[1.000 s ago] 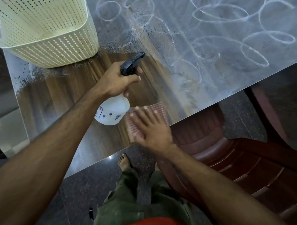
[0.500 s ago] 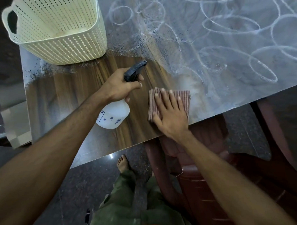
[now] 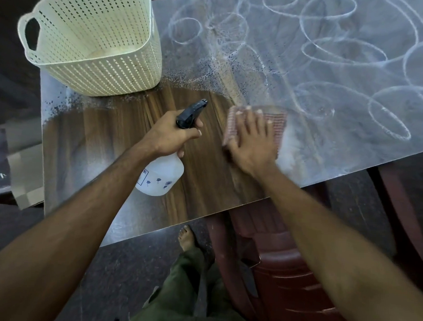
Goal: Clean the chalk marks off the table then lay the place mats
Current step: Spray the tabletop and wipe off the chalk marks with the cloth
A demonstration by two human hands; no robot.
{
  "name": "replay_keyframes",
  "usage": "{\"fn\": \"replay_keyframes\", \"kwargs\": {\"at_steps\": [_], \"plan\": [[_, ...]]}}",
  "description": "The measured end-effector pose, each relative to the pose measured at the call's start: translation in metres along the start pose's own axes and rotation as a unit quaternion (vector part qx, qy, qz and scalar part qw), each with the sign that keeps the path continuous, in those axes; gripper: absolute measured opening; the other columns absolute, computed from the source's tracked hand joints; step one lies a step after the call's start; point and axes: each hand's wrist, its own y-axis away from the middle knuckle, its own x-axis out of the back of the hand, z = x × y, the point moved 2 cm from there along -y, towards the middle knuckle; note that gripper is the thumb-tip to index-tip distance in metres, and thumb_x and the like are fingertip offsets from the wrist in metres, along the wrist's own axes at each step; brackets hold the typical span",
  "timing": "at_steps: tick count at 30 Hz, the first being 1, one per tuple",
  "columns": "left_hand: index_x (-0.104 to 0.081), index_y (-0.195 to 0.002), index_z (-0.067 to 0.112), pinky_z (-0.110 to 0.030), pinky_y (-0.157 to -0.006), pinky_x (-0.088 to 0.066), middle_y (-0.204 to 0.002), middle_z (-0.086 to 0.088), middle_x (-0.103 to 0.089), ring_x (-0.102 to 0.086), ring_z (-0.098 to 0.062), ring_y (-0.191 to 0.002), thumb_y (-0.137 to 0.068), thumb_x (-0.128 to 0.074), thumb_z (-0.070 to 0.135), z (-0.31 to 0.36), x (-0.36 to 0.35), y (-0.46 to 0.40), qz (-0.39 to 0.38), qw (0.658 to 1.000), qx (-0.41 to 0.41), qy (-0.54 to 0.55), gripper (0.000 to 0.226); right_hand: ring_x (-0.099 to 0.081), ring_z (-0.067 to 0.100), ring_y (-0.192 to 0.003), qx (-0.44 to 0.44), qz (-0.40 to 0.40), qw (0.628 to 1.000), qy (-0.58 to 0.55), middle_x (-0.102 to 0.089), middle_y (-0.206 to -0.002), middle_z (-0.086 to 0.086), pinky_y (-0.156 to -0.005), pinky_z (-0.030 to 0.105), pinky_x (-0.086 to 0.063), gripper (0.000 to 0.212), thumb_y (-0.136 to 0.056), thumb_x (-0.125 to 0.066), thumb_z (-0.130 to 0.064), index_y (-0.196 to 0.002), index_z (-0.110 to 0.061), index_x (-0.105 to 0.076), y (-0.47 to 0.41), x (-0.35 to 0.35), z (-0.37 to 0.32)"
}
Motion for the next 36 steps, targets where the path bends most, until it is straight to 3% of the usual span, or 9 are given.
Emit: {"fn": "replay_keyframes", "kwargs": {"at_steps": [3, 6, 13, 21, 23, 26, 31, 33, 36], "plan": [[-0.062, -0.102, 0.005, -0.026, -0.047, -0.044, -0.088, -0.01, -0.064, -0.05, -0.017, -0.034, -0.09, -0.064, 0.01, 0.004, 0.002, -0.009, -0.002, 1.0, 0.002, 0.006, 0.013, 0.0, 0.027, -0.152, 0.085, 0.002, 0.996, 0.008, -0.002, -0.166, 0.005, -0.123, 0.05, -0.003, 0.072, -0.095, -0.013, -0.058, -0.158, -0.022, -0.012, 0.043, -0.019, -0.038], [-0.064, -0.101, 0.004, -0.025, -0.046, -0.044, -0.087, -0.008, -0.066, -0.05, -0.017, -0.034, -0.09, -0.064, 0.012, 0.004, 0.003, -0.024, -0.015, 1.0, 0.014, -0.014, 0.013, -0.004, 0.022, -0.153, 0.089, -0.003, 0.996, 0.015, -0.005, -0.166, 0.0, -0.123, 0.047, -0.007, 0.073, -0.094, -0.022, -0.058, -0.158, -0.025, -0.015, 0.072, -0.029, -0.019], [-0.064, -0.091, 0.001, -0.029, -0.056, -0.044, -0.073, -0.006, -0.062, -0.053, -0.018, -0.038, -0.089, -0.062, 0.016, 0.006, 0.003, -0.057, -0.076, 0.996, 0.019, -0.053, 0.015, -0.005, 0.022, -0.152, -0.103, 0.021, 0.994, 0.001, -0.003, -0.166, -0.002, -0.123, 0.048, -0.005, 0.076, -0.09, -0.017, -0.063, -0.158, -0.03, -0.008, 0.053, -0.011, 0.05], [-0.065, -0.104, 0.012, -0.028, -0.053, -0.048, -0.098, -0.002, -0.071, -0.051, -0.018, -0.037, -0.089, -0.068, 0.017, -0.001, 0.042, -0.07, -0.041, 0.999, 0.006, 0.012, 0.016, 0.0, 0.03, -0.152, -0.197, 0.05, 0.979, -0.031, 0.0, -0.166, 0.008, -0.122, 0.053, 0.0, 0.085, -0.086, -0.004, -0.064, -0.158, -0.02, -0.007, -0.047, 0.02, 0.06], [-0.065, -0.106, 0.011, -0.03, -0.054, -0.05, -0.101, -0.004, -0.07, -0.05, -0.018, -0.036, -0.09, -0.067, 0.016, -0.007, 0.054, -0.07, -0.029, 0.999, 0.006, 0.021, 0.018, 0.001, 0.032, -0.152, -0.188, 0.05, 0.98, -0.032, 0.0, -0.166, 0.009, -0.121, 0.054, -0.002, 0.085, -0.087, -0.002, -0.064, -0.158, -0.019, -0.007, -0.077, 0.022, 0.039], [-0.065, -0.106, 0.01, -0.029, -0.054, -0.049, -0.102, -0.004, -0.069, -0.049, -0.018, -0.035, -0.089, -0.067, 0.015, -0.014, 0.069, -0.071, -0.015, 0.999, 0.008, 0.026, 0.018, 0.004, 0.031, -0.152, -0.089, 0.037, 0.995, -0.015, 0.002, -0.165, 0.009, -0.121, 0.053, -0.001, 0.075, -0.095, -0.004, -0.06, -0.158, -0.02, -0.004, -0.091, 0.009, -0.024], [-0.065, -0.104, 0.009, -0.03, -0.054, -0.049, -0.106, -0.006, -0.07, -0.049, -0.021, -0.037, -0.089, -0.068, 0.014, -0.02, 0.08, -0.073, -0.024, 0.999, 0.009, 0.035, 0.017, 0.0, 0.024, -0.153, 0.063, -0.002, 0.998, 0.012, -0.001, -0.165, 0.002, -0.123, 0.045, 0.0, 0.07, -0.097, -0.017, -0.058, -0.158, -0.025, -0.009, -0.024, -0.017, -0.076], [-0.065, -0.103, 0.009, -0.029, -0.053, -0.048, -0.105, -0.007, -0.071, -0.049, -0.023, -0.038, -0.089, -0.067, 0.014, -0.023, 0.084, -0.073, -0.031, 0.999, 0.01, 0.042, 0.015, 0.001, 0.022, -0.152, 0.06, -0.007, 0.998, 0.034, 0.003, -0.165, 0.0, -0.122, 0.042, 0.004, 0.071, -0.096, -0.019, -0.061, -0.158, -0.029, -0.005, -0.016, -0.016, -0.048], [-0.065, -0.103, 0.01, -0.031, -0.056, -0.048, -0.104, -0.009, -0.071, -0.047, -0.023, -0.038, -0.089, -0.066, 0.014, -0.028, 0.089, -0.072, -0.035, 0.998, 0.016, 0.054, 0.015, -0.01, 0.027, -0.151, -0.065, 0.047, 0.996, 0.047, -0.01, -0.165, 0.005, -0.122, 0.049, -0.007, 0.072, -0.096, -0.019, -0.06, -0.158, -0.026, -0.011, -0.053, 0.003, 0.01]]}}
